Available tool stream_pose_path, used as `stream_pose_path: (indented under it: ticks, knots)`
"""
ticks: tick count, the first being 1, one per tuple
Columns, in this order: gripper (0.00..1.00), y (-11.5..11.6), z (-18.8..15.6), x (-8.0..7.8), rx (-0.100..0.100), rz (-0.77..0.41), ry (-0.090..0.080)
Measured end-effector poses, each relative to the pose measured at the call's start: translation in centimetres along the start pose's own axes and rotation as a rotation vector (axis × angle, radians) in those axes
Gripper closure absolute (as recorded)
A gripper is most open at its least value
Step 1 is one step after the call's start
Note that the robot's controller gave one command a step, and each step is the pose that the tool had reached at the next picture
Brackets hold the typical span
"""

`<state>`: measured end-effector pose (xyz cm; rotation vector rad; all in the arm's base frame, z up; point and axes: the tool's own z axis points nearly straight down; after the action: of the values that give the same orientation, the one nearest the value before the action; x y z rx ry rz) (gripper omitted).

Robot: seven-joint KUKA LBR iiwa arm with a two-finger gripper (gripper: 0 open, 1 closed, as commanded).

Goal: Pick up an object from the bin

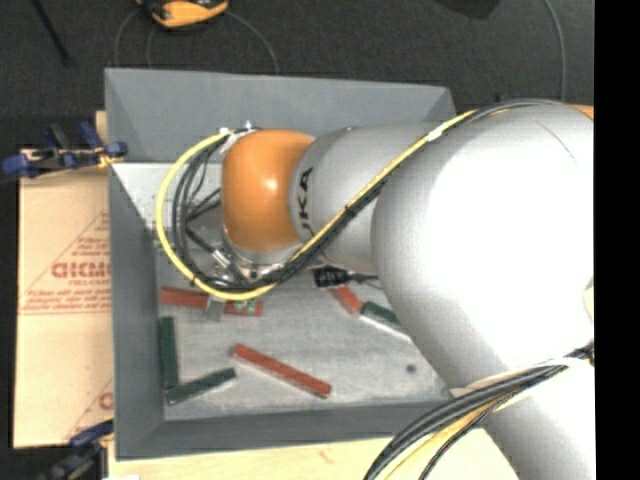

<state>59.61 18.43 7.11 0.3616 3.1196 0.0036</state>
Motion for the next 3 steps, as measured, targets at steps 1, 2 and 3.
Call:
stream_pose_path:
  ticks: [1,2,3]
  knots:
    - [1.0,0.0,-0.2,0.0,0.0,0.001,0.0]
    - [1.0,0.0,-0.9,0.0,0.0,0.001,0.0]
    - [1.0,0.0,-1.4,-0.1,0.0,0.001,-0.001]
